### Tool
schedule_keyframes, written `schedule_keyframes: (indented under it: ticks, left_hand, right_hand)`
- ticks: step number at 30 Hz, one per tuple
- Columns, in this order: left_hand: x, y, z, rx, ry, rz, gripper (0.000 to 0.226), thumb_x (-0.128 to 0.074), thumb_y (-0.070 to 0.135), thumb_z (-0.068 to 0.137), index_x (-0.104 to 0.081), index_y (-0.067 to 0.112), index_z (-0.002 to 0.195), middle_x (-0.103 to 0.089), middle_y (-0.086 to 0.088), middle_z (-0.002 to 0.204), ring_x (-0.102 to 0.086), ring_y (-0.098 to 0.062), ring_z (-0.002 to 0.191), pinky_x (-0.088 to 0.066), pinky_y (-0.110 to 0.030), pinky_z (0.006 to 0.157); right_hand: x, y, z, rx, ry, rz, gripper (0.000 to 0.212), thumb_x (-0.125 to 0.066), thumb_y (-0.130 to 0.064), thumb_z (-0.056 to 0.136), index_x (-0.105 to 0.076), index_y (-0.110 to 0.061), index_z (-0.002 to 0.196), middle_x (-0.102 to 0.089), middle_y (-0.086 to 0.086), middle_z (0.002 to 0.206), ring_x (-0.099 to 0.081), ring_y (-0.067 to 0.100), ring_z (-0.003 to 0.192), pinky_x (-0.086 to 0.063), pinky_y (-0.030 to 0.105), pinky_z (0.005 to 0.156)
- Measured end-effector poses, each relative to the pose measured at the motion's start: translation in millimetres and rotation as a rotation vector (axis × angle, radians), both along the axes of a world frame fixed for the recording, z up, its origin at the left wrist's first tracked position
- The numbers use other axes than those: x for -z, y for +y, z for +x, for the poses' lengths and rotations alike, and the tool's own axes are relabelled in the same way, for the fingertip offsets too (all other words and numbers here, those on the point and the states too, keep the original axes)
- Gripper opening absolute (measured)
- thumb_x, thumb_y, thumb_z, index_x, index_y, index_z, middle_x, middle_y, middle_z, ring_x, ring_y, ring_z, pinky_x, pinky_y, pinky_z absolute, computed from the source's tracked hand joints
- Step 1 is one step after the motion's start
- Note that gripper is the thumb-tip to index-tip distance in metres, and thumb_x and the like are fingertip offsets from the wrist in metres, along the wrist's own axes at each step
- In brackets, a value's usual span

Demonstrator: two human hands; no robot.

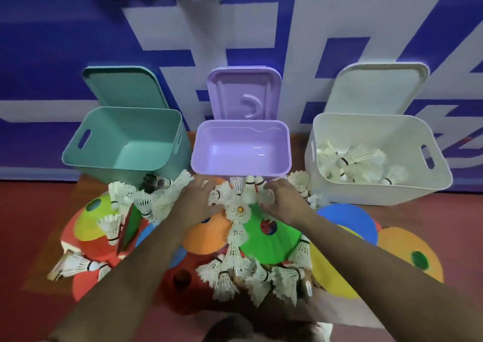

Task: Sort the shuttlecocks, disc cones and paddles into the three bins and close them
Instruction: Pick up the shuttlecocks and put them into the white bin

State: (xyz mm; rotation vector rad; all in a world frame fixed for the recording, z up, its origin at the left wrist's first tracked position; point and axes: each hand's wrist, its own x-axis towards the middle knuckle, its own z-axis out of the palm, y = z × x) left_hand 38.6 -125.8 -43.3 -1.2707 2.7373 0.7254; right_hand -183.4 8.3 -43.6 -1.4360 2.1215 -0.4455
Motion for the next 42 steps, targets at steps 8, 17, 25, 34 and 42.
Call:
schedule_keyframes:
  ticks: [8, 17, 25, 34, 42]
  left_hand:
    - [26, -27, -6, 0.304, -0.167, -0.182, 0.040, -0.058, 0.025, 0.090, -0.054, 0.024, 0.130, -0.043, -0.001, 0.142, -0.037, -0.024, 0.130, -0.026, -0.037, 0.109]
    - [-8, -39, -19, 0.034, 0.250, 0.103, 0.041, -0.063, 0.029, 0.087, -0.057, 0.018, 0.127, -0.054, -0.003, 0.118, -0.055, -0.020, 0.090, -0.041, -0.029, 0.088]
    - [-71, -14, -116, -0.093, 0.453, 0.401, 0.031, -0.059, 0.047, 0.088, -0.059, 0.028, 0.113, -0.064, 0.004, 0.091, -0.060, -0.004, 0.062, -0.043, -0.015, 0.055]
    - [-72, 30, -255, -0.090, 0.494, 0.427, 0.020, -0.054, 0.038, 0.089, -0.050, 0.021, 0.100, -0.062, 0.002, 0.097, -0.063, -0.026, 0.079, -0.047, -0.031, 0.072]
    - [-52, 56, -275, -0.040, 0.466, 0.410, 0.037, -0.054, 0.042, 0.092, -0.052, 0.021, 0.123, -0.054, 0.001, 0.127, -0.054, -0.014, 0.113, -0.043, -0.031, 0.095]
  right_hand:
    - [35, 15, 16, 0.208, 0.174, 0.174, 0.046, -0.059, -0.012, 0.080, -0.057, -0.012, 0.127, -0.053, 0.010, 0.123, -0.046, 0.032, 0.118, -0.043, 0.036, 0.095]
    - [27, 9, 0, 0.324, 0.257, -0.064, 0.017, -0.053, -0.004, 0.090, -0.063, -0.003, 0.077, -0.053, 0.007, 0.079, -0.057, 0.031, 0.074, -0.044, 0.037, 0.060]
    - [-50, 7, -48, 0.683, 0.120, -0.507, 0.011, -0.053, -0.012, 0.092, -0.063, -0.009, 0.089, -0.063, 0.003, 0.086, -0.055, 0.019, 0.079, -0.041, 0.030, 0.070]
    - [-61, 44, -151, 0.893, 0.132, -0.424, 0.018, -0.048, -0.011, 0.093, -0.063, -0.004, 0.101, -0.066, 0.010, 0.100, -0.061, 0.027, 0.095, -0.044, 0.030, 0.078]
    - [-38, 92, -152, 0.762, -0.124, -0.330, 0.041, -0.055, -0.023, 0.093, -0.053, -0.009, 0.131, -0.057, 0.004, 0.131, -0.059, 0.018, 0.111, -0.047, 0.030, 0.091]
